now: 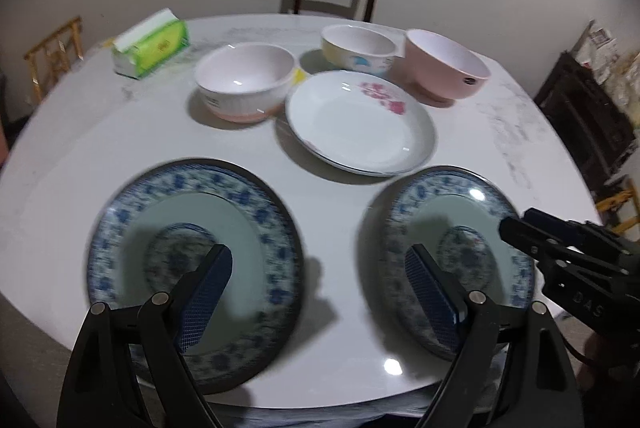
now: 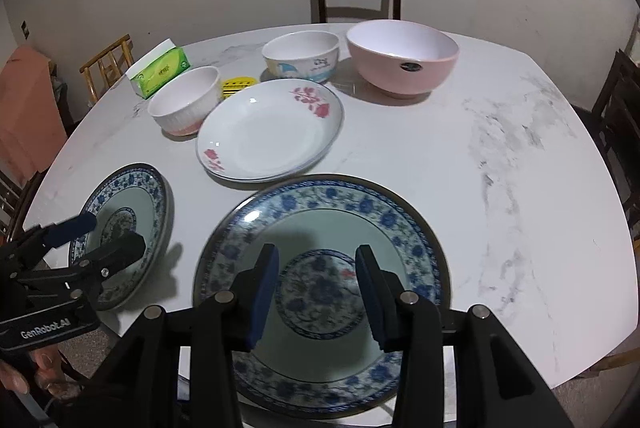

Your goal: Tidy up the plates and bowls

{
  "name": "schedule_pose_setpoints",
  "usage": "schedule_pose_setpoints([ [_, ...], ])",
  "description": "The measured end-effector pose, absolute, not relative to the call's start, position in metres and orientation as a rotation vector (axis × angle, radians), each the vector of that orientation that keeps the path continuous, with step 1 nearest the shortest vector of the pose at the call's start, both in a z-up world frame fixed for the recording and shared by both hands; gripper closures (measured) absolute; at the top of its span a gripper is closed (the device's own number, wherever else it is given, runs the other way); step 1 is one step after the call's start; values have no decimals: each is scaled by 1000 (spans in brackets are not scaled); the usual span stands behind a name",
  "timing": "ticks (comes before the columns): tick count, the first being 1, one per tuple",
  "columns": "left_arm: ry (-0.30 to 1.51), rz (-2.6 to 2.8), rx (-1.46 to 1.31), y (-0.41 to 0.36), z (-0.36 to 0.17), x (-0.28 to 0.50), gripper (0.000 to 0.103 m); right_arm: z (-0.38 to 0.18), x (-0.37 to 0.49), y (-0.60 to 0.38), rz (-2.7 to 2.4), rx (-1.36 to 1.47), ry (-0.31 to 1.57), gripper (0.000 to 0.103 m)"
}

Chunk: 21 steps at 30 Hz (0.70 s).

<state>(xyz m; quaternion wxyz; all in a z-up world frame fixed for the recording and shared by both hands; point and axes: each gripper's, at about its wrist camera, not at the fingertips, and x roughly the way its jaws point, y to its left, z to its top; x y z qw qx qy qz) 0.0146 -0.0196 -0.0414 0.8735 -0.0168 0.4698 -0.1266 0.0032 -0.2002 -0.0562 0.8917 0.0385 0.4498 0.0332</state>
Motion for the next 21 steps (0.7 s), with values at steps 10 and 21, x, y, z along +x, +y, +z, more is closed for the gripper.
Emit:
schedule_pose_setpoints([
  [10,1025,-432,-174,-30,-51,17,17,-64,-2,-252,163,215,942,63],
  [21,1072,-556,-256,-40,-69,24,19,-93,-2,-309,234,412,995,63],
])
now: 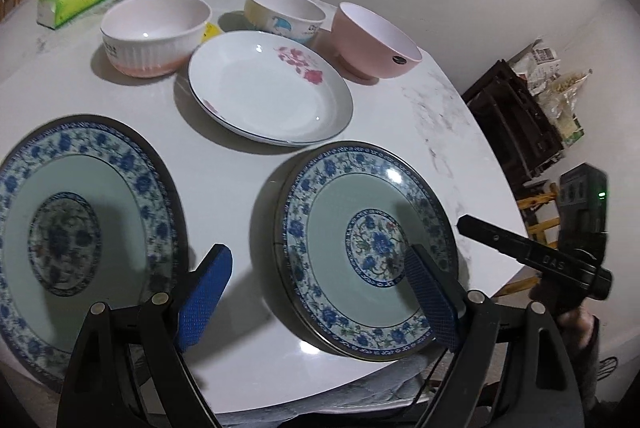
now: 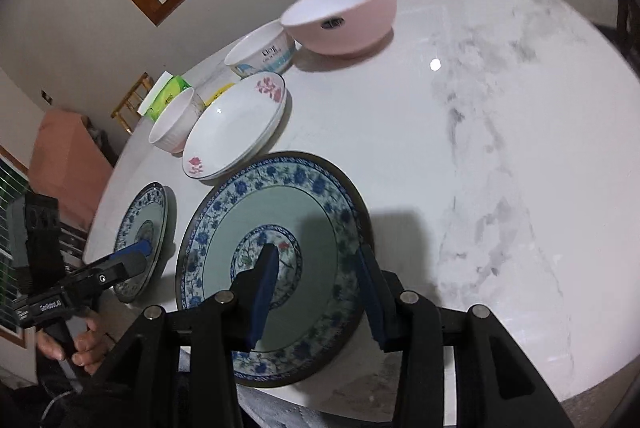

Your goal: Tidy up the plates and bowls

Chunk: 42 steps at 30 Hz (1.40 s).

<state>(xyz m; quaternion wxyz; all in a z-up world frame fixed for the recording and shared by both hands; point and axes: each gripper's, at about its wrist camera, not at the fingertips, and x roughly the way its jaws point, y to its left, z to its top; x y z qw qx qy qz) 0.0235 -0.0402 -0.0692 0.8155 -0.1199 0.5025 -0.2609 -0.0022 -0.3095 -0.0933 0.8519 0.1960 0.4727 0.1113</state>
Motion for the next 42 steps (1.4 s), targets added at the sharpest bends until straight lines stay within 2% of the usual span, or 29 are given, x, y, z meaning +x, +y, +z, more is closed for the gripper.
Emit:
schedule_pose_setpoints([
  [11,1109,-567,-261,-48,-86,31,21,-113,5,-326,280,447,1002,62],
  [23,1149,-569,-259,-51,-98,36,37,-124,11,-329,313,463,1009,64],
  [27,1163,-568,-256,-53,-100,37,45,-126,12,-326,329,456,1016,73],
  [32,1159,-567,-243,-54,-101,38,46,-129,13,-324,348,467,1024,82],
  [36,1157,-565,-206,-57,-101,36,48,-130,13,-325,343,477,1029,85],
  [38,1156,-565,-189,-59,-101,36,51,-130,13,-325,341,480,1028,85],
  [40,1167,-581,-196,-60,-103,36,58,-130,12,-325,339,480,1026,85],
  [42,1165,-574,-201,-59,-103,36,59,-130,12,-326,339,483,1025,86],
])
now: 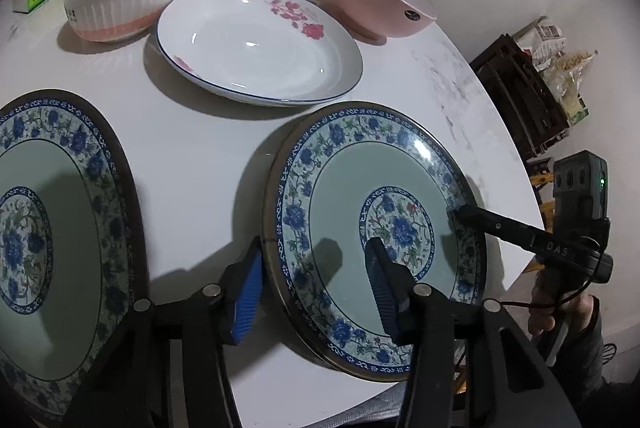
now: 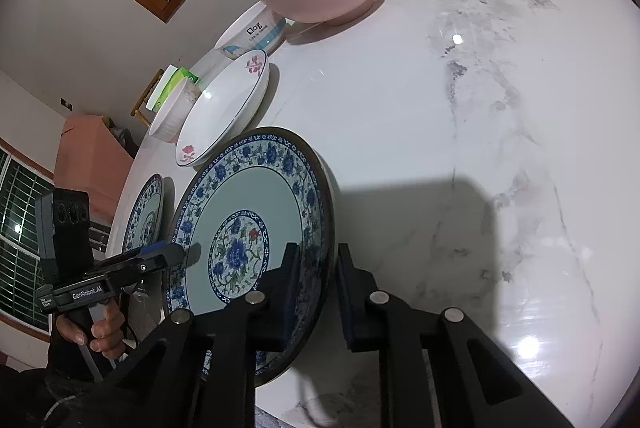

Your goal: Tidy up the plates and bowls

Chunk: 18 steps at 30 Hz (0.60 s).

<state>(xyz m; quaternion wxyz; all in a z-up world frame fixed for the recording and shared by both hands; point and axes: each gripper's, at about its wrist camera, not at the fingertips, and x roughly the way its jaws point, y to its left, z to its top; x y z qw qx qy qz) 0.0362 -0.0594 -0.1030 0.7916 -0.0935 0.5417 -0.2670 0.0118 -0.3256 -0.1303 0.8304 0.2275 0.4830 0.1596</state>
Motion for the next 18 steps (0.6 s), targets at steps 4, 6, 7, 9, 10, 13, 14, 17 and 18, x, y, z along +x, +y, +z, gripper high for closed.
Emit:
schedule_pose_setpoints([
  [4,1175,-555,-186,-59,-103,38,68,-131,12,-326,333,485,1024,88],
  [6,1178,-537,-182,-57,-104,39,75,-131,12,-327,329,490,1023,88],
  [7,1180,-531,-181,-56,-104,39,78,-131,12,-327,328,487,1021,88],
  [9,1181,-523,-180,-54,-104,40,83,-131,11,-326,320,485,1019,88],
  [10,1181,-514,-175,-54,-105,40,86,-131,11,-325,315,476,1017,88],
  [13,1176,-509,-169,-53,-105,40,86,-129,10,-322,296,449,1013,88],
  [14,1175,-508,-168,-53,-105,39,86,-129,10,-321,289,446,1012,88],
  [17,1177,-496,-164,-53,-105,39,86,-128,10,-319,274,444,1017,88],
  [18,1178,-494,-163,-53,-105,40,86,-127,10,-318,272,441,1019,88],
])
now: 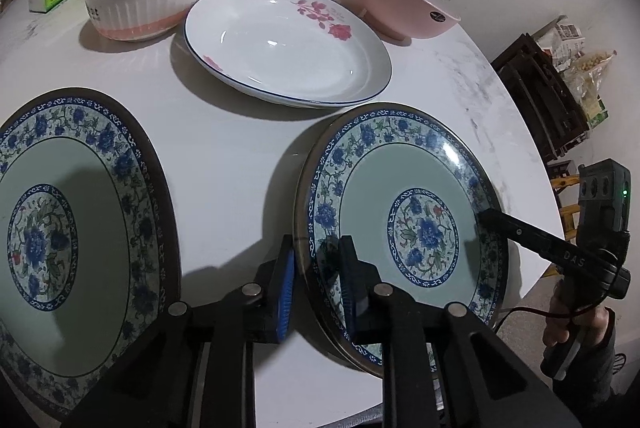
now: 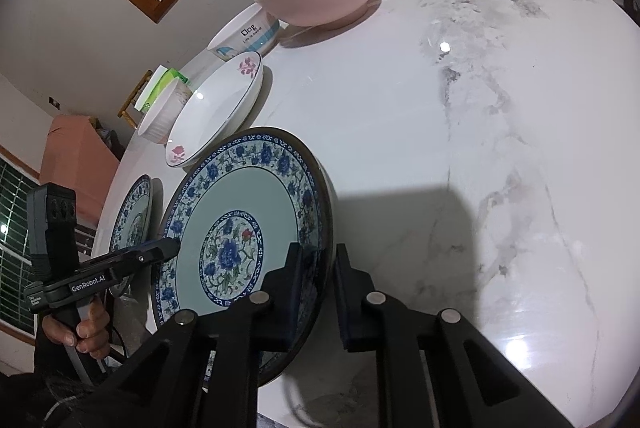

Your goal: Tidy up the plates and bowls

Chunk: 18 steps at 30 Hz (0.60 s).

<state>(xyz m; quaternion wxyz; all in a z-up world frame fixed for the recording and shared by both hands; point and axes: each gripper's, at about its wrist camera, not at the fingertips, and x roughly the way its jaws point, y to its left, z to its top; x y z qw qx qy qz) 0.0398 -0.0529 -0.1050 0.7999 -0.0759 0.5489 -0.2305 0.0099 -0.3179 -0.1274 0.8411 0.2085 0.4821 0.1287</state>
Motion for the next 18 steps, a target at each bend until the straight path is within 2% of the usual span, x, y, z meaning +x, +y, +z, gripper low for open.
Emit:
schedule_pose_setpoints([
  [18,1168,-479,-182,-44,-94,34,87,-111,6,-303,253,419,1006,88],
])
